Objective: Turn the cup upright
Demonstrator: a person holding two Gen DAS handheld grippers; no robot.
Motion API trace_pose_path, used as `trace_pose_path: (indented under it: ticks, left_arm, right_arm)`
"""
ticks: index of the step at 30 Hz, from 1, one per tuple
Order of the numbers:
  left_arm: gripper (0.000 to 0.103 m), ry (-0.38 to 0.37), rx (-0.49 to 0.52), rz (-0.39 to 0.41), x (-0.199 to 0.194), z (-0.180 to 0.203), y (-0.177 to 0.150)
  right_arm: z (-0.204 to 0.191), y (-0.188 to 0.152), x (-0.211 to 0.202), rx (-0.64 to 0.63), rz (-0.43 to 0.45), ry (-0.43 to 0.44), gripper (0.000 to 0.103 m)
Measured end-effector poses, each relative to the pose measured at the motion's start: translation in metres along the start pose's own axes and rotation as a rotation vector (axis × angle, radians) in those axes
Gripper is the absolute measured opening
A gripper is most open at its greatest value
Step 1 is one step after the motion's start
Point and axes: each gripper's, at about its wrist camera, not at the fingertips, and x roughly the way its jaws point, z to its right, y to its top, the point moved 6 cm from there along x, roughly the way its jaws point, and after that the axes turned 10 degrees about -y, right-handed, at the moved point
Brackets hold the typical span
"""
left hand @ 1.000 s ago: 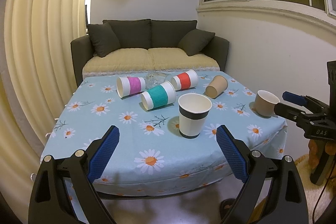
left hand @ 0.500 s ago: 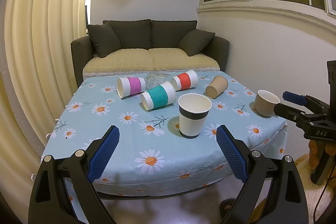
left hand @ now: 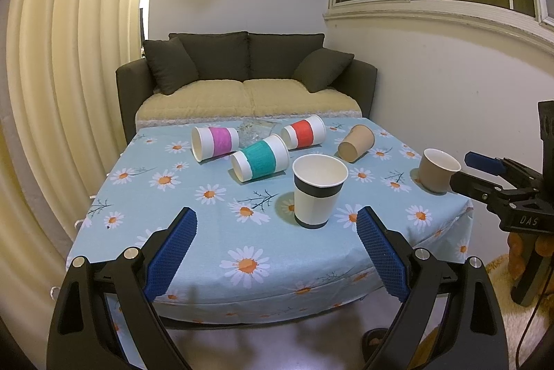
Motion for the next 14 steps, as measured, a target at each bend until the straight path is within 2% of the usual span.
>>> trace_pose_path:
  ticks: [14]
  left_arm:
    - [0.091,0.004,-0.001,-0.003,0.0006,0.0010,-0.0013]
  right_arm:
    - [-0.0017,-0.0008,-0.0001,-0.005,-0.004,0.000,0.089]
